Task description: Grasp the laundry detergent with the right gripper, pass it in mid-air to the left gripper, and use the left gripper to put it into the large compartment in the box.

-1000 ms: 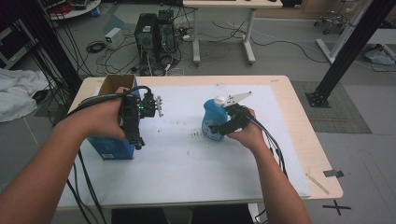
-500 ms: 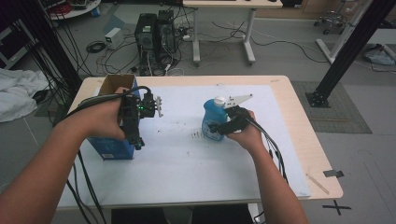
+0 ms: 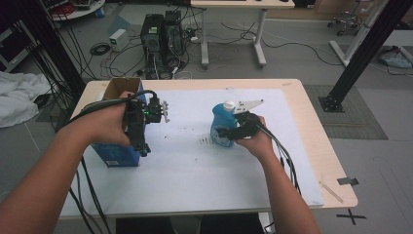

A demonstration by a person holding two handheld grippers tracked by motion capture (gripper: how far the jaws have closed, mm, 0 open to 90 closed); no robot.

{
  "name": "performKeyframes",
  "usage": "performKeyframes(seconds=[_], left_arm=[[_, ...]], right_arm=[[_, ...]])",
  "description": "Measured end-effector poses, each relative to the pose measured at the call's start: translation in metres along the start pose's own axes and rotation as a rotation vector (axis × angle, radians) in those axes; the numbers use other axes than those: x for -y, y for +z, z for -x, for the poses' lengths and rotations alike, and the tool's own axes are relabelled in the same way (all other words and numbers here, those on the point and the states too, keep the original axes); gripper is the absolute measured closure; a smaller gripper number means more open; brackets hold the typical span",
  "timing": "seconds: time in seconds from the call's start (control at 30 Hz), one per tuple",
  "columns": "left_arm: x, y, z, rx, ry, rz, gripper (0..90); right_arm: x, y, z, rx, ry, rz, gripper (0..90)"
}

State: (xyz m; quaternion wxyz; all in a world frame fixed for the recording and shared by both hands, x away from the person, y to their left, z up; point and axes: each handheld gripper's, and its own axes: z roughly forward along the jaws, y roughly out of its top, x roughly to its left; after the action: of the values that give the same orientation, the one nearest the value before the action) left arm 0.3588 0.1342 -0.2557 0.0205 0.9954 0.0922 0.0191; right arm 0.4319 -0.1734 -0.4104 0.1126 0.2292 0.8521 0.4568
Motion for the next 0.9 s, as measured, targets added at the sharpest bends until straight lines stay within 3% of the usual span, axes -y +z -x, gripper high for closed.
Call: performKeyframes(seconds=[0.4,0.6,0.9], left_arm=[[0.0015,0.0013,-0.0015,0.001,-0.007,0.002,5.9],[0.0013,0.0022,-0.0010,0.001,-0.008,-0.002,5.9],[-0.0008,0.0019,-0.0016,0.002,-0.003,-0.010,5.9]], right_arm=[[0.0021,0.0012,-0.0016,0.002,-0.005,0.011,39.6],[0.0025,0.0019,-0.0044,0.024,-0.023,0.030,44.0],[0.0047,0.0004,-0.0030,0.011,-0.005,0.052,46.7]])
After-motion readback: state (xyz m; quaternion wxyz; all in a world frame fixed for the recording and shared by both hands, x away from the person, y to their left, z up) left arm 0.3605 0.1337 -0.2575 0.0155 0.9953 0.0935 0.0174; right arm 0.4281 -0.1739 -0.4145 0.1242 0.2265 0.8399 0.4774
